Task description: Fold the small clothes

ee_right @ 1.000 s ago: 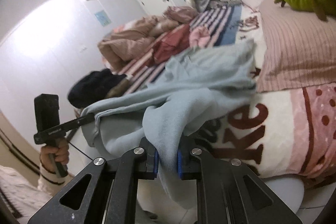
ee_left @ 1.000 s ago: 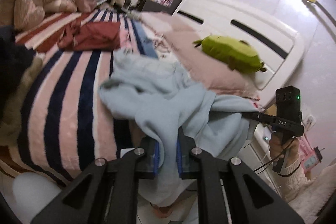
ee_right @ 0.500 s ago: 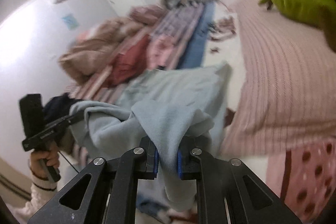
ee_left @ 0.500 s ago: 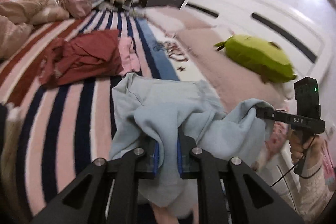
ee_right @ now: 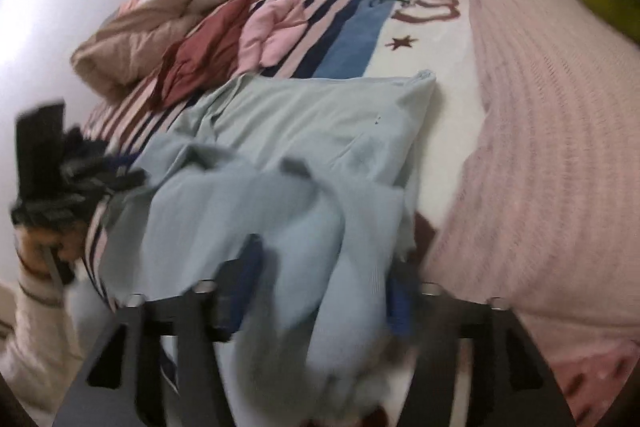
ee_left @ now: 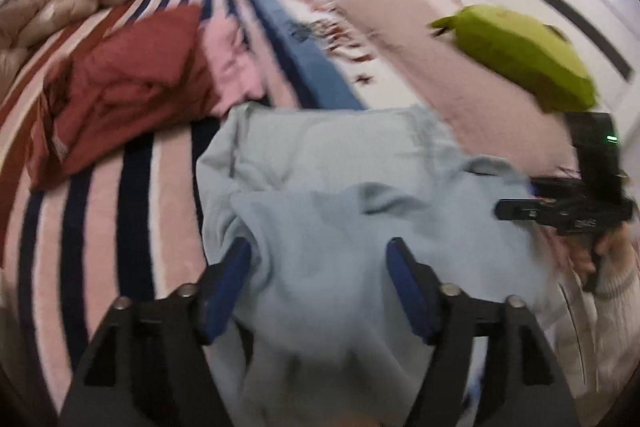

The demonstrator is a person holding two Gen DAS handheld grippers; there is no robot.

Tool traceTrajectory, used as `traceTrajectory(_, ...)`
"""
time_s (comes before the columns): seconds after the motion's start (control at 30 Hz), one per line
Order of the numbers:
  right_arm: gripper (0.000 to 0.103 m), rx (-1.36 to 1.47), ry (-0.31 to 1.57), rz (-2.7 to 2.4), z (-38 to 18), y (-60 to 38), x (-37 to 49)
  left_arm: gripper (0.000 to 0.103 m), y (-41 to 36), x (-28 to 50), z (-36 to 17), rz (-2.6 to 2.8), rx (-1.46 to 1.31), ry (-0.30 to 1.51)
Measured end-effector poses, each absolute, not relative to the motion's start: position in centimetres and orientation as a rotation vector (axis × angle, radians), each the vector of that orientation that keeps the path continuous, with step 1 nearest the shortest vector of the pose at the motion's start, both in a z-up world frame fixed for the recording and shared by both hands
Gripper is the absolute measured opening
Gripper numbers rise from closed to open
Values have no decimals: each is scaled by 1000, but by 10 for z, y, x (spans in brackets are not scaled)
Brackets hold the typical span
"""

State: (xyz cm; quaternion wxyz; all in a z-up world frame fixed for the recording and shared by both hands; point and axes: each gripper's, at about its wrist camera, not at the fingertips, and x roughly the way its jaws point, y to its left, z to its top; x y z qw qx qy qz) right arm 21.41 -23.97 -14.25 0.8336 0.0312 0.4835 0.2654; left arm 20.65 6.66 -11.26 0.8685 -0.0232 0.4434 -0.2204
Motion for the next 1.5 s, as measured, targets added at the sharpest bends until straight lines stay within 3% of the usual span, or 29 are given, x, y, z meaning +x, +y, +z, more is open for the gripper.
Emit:
traceTrajectory(0.07,58,-4,1002,557,-130,-244,194,73,72,185,-90,-463,6,898)
traceTrajectory(0.23,75,-168,901,555,-108,-248,145,86,57,136,-70,-545,173,877)
traceTrajectory(0.57,77,-466,844,580,-160,-192,87,85,21,107,-135,-491,288,918)
traceTrajectory(0.7,73,-527,792,521,-171,-184,89,69,15,106,-136,-436,321,865)
traceTrajectory(0.83,28,-508,747,466,-156,-189,98,43,23,116,-122,-412,266,852)
traceTrajectory(0.87,23,-471,743,479,-149,-194,100,38,25,119,-120,-420,248,855)
traceTrajectory(0.9,15,-432,741,494,-143,-198,103,25,28,123,-118,-429,230,857)
traceTrajectory(0.93,14,-406,740,502,-137,-201,107,9,31,128,-114,-432,217,863)
traceTrajectory(0.97,13,-390,734,503,-131,-203,110,1,32,132,-112,-428,219,866)
traceTrajectory(1.17,12,-308,702,488,-96,-205,148,0,41,162,-92,-400,210,834)
traceTrajectory(1.2,11,-301,705,480,-92,-206,158,1,43,169,-87,-417,199,835)
traceTrajectory(1.27,11,-266,736,464,-87,-207,188,19,45,176,-82,-498,176,861)
traceTrajectory(1.3,11,-247,750,461,-86,-208,199,50,45,178,-80,-538,176,865)
traceTrajectory(1.33,11,-217,773,457,-86,-210,215,72,43,176,-78,-575,197,846)
traceTrajectory(1.5,11,-172,876,395,-102,-212,273,75,28,174,-107,-639,356,919)
